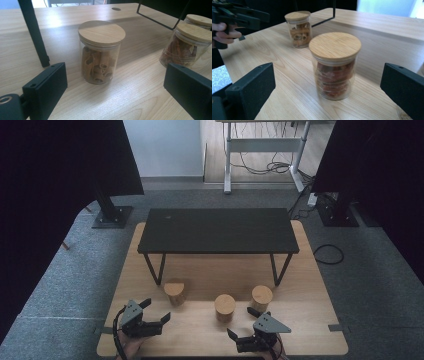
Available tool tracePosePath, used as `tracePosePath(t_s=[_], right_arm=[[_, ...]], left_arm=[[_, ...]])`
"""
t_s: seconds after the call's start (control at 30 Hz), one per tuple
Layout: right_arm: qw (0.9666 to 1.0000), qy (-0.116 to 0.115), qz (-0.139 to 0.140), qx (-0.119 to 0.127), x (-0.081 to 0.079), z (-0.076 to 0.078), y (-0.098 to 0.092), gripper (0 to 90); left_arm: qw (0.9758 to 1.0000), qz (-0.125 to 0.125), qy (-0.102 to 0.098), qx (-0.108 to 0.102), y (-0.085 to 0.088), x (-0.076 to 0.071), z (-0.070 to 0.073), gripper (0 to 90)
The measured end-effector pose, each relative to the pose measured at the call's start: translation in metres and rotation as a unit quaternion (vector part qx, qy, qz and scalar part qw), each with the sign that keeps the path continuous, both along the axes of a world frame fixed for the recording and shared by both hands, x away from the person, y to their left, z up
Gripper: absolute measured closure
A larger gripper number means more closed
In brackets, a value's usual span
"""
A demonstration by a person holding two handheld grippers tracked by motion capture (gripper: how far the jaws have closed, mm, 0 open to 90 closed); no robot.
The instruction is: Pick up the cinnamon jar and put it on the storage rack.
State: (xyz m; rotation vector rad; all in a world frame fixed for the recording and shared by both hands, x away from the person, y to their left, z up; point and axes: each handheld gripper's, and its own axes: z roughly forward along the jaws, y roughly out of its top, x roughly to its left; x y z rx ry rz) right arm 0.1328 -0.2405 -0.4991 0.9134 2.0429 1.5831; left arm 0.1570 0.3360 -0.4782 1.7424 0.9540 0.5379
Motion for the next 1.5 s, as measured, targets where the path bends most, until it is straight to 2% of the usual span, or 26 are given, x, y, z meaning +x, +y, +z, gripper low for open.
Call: tracePosePath(t_s=[0.07,0.27,0.8,0.83,0.87,1.23,1.4,1.5], right_arm=[[1.0000,-0.006,0.004,-0.001,-0.0023,0.0006,0.0003,0.0],[0.9999,-0.007,0.006,-0.009,-0.0044,0.0021,-0.0004,0.0],[1.0000,0.000,-0.001,-0.006,-0.0002,0.0010,-0.0041,0.0],[1.0000,0.001,-0.002,-0.005,0.0002,0.0009,-0.0041,0.0],[1.0000,0.002,-0.002,-0.005,0.0007,0.0009,-0.0043,0.0],[1.0000,0.004,-0.005,-0.007,0.0021,0.0004,-0.0048,0.0],[0.9999,0.008,-0.008,-0.011,0.0030,0.0010,-0.0034,0.0],[0.9999,0.009,-0.008,-0.011,0.0037,0.0008,-0.0033,0.0]], left_arm=[[1.0000,-0.002,0.000,0.003,-0.0021,-0.0002,-0.0003,4.3],[0.9999,-0.002,-0.001,0.014,-0.0054,-0.0008,-0.0006,4.3],[0.9999,0.008,-0.003,0.012,-0.0015,-0.0011,-0.0003,4.2],[1.0000,0.006,0.000,0.007,-0.0005,-0.0007,-0.0004,4.1],[0.9998,0.000,0.004,-0.018,0.0045,0.0003,-0.0017,4.2],[0.9999,0.003,-0.001,-0.011,0.0017,-0.0023,0.0010,4.1],[1.0000,0.004,-0.001,0.004,-0.0028,-0.0020,0.0023,3.7],[1.0000,0.002,0.003,0.007,-0.0035,0.0001,0.0027,3.4]])
